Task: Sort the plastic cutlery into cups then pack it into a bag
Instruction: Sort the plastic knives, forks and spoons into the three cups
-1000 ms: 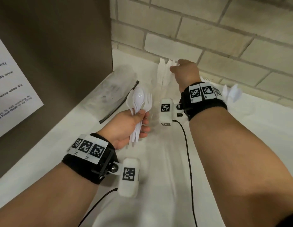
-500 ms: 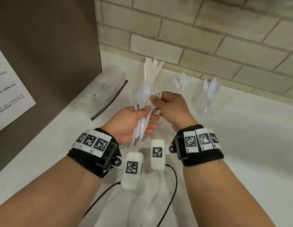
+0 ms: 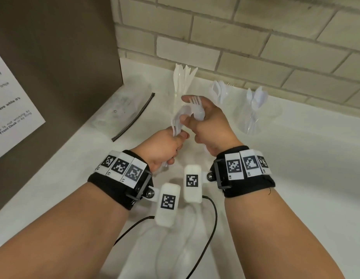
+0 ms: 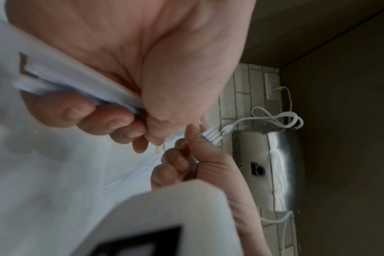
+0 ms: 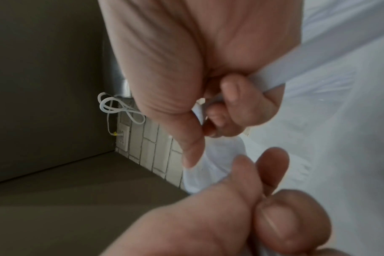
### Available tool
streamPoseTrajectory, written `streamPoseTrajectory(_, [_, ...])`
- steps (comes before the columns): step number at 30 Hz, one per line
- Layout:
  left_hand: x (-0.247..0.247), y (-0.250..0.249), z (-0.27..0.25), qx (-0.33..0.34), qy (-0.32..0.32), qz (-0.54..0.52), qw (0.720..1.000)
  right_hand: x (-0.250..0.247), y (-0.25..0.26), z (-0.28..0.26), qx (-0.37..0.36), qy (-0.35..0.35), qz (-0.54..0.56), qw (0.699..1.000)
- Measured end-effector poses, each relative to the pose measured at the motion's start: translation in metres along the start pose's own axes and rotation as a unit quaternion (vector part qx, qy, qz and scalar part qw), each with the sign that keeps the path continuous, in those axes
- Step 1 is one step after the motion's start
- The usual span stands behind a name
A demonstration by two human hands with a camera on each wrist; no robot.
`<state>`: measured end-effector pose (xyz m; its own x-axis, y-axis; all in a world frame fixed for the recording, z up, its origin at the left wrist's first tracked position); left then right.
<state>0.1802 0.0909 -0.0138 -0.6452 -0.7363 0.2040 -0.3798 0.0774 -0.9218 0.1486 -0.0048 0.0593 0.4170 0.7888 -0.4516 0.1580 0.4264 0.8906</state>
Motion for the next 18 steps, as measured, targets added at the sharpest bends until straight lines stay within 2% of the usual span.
streamPoseTrajectory(3, [0.006,0.002,0.000,-0.007,0.037,0.057,0.998,0.003,-0.001,-0.002,-0.008,0.011,-0.032,0.999])
streamPoseTrajectory(7, [0.004,0.007,-0.001,-0.007,0.060,0.062,0.996,-0.007,-0.005,0.000,-0.001,-0.032,-0.042,0.999])
streamPoseTrajectory(13, [0.008,0.006,-0.005,-0.011,0.081,-0.106,0.991,-0.031,-0.005,0.002,0.002,-0.065,0.097,0.993])
streamPoseTrajectory(18, [0.002,0.009,0.002,-0.028,0.069,-0.170,0.983,-0.084,0.002,0.013,-0.011,-0.187,0.099,0.977])
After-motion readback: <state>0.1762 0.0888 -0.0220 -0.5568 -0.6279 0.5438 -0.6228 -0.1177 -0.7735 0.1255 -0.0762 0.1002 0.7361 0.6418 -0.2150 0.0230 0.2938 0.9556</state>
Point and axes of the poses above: each hand's wrist, its own z-axis towards the middle knuckle, its own x-axis out of the palm, y = z × x, the point moved 9 cm from there along z, towards the middle knuckle, and after that the axes turned 14 degrees about -z, right-handed, at the moved point
